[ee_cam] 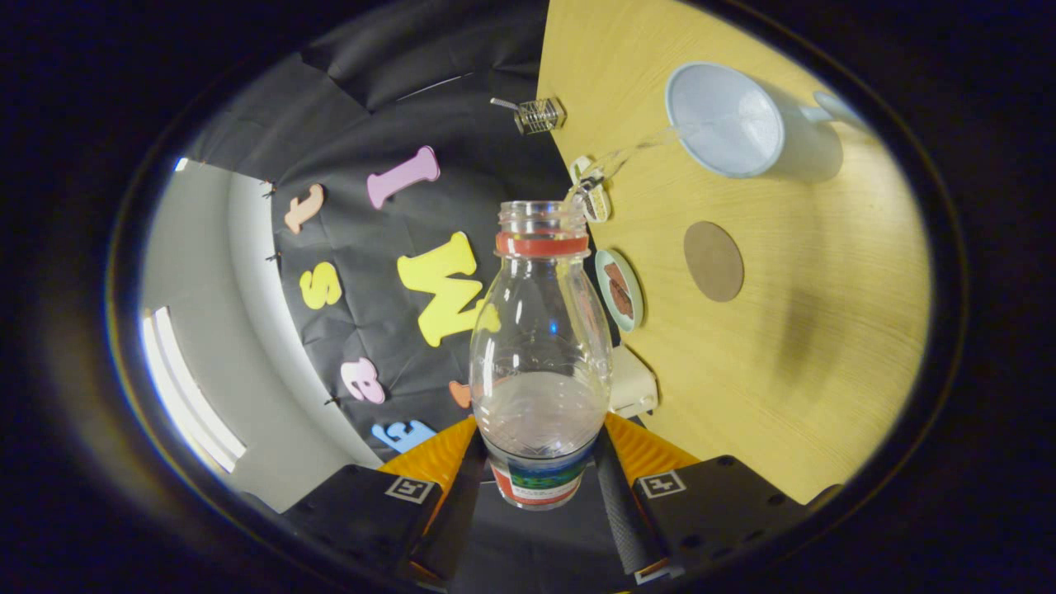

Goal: Take the bottle from table, then pour the juice into the cup, finally place the bottle on the coaster

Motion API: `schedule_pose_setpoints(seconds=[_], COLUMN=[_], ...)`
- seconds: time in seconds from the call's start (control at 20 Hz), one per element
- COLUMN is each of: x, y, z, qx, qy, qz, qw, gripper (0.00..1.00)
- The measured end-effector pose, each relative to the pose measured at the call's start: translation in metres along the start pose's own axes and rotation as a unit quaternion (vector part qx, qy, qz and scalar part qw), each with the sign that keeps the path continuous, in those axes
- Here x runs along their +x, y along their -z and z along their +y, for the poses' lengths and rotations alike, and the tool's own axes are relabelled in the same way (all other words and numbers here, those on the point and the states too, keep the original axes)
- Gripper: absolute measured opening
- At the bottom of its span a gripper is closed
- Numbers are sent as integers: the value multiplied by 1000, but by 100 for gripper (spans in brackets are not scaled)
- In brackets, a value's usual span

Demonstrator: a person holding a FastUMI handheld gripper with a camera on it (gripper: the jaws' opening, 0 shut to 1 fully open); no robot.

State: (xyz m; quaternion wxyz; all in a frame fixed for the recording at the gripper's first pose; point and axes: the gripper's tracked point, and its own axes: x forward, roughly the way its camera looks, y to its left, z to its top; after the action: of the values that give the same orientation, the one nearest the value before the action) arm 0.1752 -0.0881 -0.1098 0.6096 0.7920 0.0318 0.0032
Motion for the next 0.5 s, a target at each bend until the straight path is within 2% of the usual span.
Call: schedule_pose_setpoints(seconds=[0.5], x=[1], y=[4], z=[8], qx=[13], qy=[-4], qz=[7], qw=[1000], gripper=[75])
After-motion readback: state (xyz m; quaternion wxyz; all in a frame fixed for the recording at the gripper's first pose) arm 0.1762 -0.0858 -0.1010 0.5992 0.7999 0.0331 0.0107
